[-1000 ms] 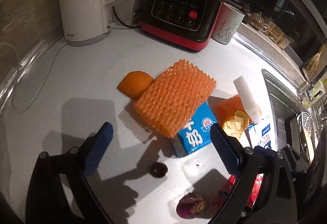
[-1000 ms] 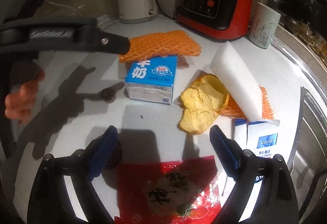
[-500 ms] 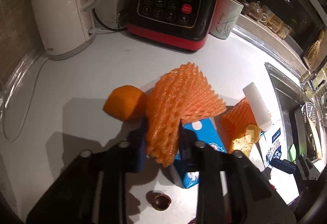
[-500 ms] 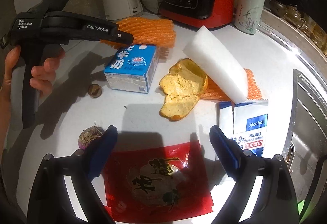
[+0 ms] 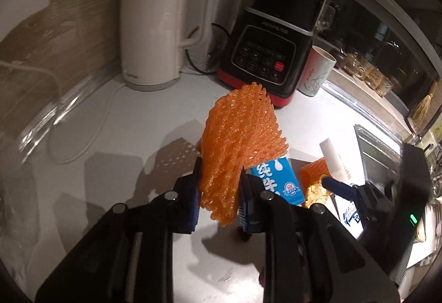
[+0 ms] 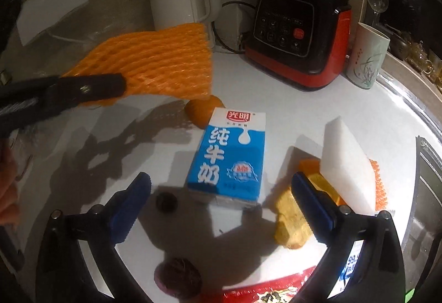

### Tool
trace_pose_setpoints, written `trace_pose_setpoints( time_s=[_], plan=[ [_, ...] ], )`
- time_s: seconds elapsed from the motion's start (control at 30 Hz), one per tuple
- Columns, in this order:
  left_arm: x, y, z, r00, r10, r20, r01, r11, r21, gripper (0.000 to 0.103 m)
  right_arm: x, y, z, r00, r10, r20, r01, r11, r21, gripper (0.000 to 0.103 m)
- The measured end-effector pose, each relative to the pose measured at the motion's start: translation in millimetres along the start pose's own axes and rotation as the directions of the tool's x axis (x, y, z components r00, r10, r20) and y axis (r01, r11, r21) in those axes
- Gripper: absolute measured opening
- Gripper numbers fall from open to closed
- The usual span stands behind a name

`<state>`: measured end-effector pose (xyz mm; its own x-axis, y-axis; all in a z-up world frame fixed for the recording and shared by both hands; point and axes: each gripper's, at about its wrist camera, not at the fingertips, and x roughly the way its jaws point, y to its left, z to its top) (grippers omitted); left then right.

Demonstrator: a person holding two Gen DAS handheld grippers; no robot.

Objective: Collect trash
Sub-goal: 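Grasp the orange foam net with the left gripper while the right gripper grasps the milk carton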

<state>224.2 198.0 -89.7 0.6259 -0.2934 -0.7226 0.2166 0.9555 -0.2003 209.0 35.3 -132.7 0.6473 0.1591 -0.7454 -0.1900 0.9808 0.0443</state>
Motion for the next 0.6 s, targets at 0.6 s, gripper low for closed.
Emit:
trace_pose_setpoints(
  time_s=[0.6],
  plan=[
    [-47,12,-32,0.999,0.018,0.030,-0.015,0.995,-0.098,0.022,6,-7,11,0.999,0.020,-0.033,-0.018,0.999,0.037,0.067]
  ],
)
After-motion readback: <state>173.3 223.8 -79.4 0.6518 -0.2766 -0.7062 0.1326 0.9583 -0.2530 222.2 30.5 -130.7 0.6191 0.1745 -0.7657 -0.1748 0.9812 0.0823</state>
